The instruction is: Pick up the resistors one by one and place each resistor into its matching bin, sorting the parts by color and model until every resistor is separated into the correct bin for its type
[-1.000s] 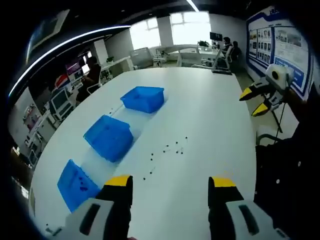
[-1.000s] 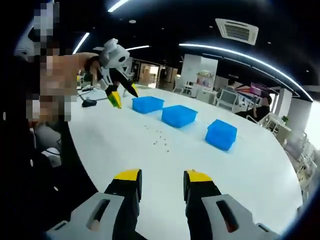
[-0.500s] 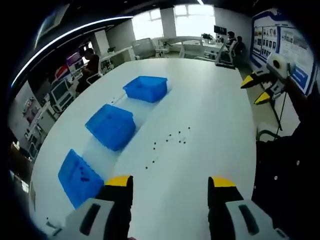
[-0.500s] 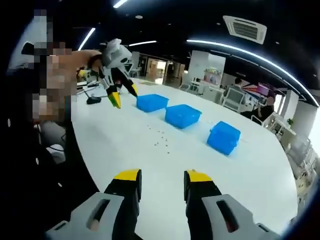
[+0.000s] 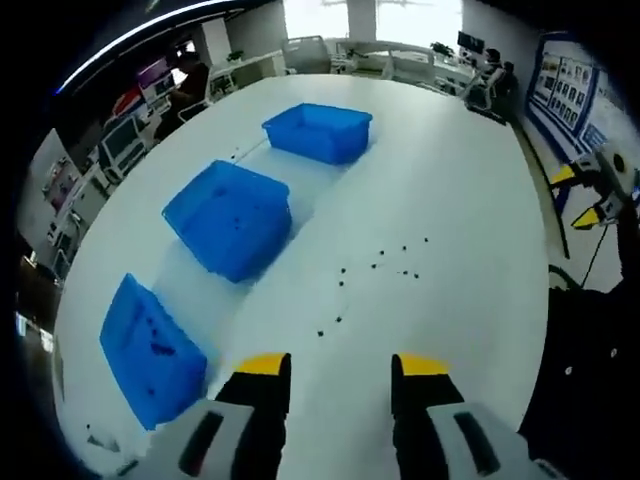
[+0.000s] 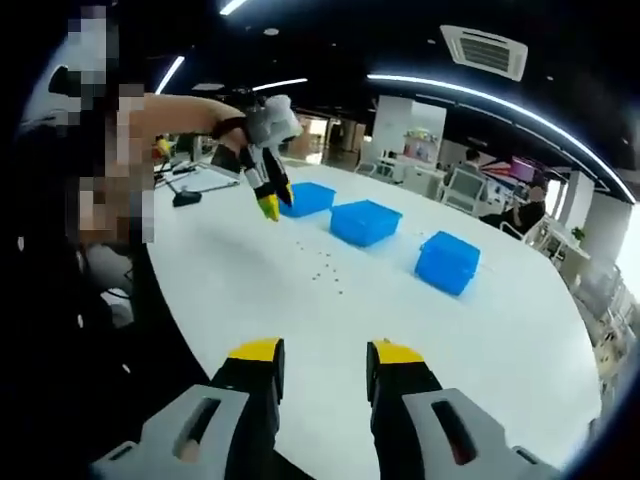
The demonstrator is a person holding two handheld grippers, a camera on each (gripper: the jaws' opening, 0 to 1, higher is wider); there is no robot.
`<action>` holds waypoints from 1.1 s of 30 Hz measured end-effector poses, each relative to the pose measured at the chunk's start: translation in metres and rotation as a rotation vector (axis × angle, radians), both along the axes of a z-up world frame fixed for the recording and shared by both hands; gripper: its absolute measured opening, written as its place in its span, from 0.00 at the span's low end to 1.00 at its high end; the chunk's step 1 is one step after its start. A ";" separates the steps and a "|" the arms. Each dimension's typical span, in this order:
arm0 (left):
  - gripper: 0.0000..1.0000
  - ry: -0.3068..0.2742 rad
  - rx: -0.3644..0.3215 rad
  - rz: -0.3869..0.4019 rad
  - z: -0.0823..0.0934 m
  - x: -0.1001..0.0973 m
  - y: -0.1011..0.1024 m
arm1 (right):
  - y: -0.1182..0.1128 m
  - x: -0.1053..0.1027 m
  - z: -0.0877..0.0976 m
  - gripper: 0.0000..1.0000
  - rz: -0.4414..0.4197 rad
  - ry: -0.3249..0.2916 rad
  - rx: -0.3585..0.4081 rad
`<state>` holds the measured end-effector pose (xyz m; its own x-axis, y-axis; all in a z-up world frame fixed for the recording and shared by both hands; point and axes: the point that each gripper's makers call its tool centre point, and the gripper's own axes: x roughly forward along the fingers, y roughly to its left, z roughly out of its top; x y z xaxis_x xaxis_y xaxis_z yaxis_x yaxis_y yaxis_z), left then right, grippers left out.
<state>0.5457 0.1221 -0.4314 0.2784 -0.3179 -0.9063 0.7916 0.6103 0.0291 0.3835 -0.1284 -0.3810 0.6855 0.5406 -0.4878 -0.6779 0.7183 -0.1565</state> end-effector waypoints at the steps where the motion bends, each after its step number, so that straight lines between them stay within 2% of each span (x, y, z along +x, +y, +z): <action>1: 0.41 0.011 0.003 0.003 -0.005 0.002 0.000 | -0.001 -0.001 -0.001 0.35 -0.005 0.003 0.004; 4: 0.36 0.031 0.003 0.028 -0.017 0.011 0.001 | -0.003 -0.002 -0.005 0.34 -0.020 0.013 0.014; 8: 0.35 0.044 -0.007 0.046 -0.030 0.022 -0.003 | -0.005 -0.002 -0.009 0.34 -0.036 0.026 0.021; 16: 0.29 0.060 -0.022 0.075 -0.042 0.032 -0.010 | -0.007 -0.002 -0.015 0.34 -0.048 0.040 0.022; 26: 0.22 0.044 -0.003 0.074 -0.049 0.035 -0.009 | -0.009 -0.003 -0.022 0.33 -0.053 0.062 0.025; 33: 0.17 0.062 -0.024 0.106 -0.049 0.036 -0.008 | -0.009 -0.005 -0.024 0.33 -0.055 0.069 0.026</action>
<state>0.5816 0.1136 -0.4801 0.2555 -0.3116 -0.9152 0.7227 0.6904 -0.0333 0.3787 -0.1374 -0.4051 0.6801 0.5157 -0.5211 -0.6455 0.7582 -0.0920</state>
